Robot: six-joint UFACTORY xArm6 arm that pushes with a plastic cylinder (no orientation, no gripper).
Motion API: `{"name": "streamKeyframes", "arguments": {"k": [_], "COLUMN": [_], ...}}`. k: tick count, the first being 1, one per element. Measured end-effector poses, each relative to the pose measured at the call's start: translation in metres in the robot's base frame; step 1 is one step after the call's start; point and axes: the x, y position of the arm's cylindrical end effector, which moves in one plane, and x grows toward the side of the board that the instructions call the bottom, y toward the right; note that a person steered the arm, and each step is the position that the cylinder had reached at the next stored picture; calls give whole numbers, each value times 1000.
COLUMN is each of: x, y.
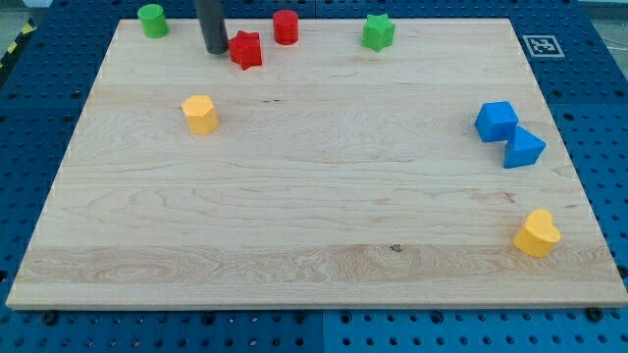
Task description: Place the red star below the green star
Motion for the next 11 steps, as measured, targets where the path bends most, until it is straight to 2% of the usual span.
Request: {"name": "streamKeyframes", "arguments": {"k": [2, 3, 4, 5, 6, 7, 10, 11], "x": [38, 29, 24, 1, -17, -11, 31, 33], "y": [65, 75, 10, -13, 15, 58, 133, 183]}}
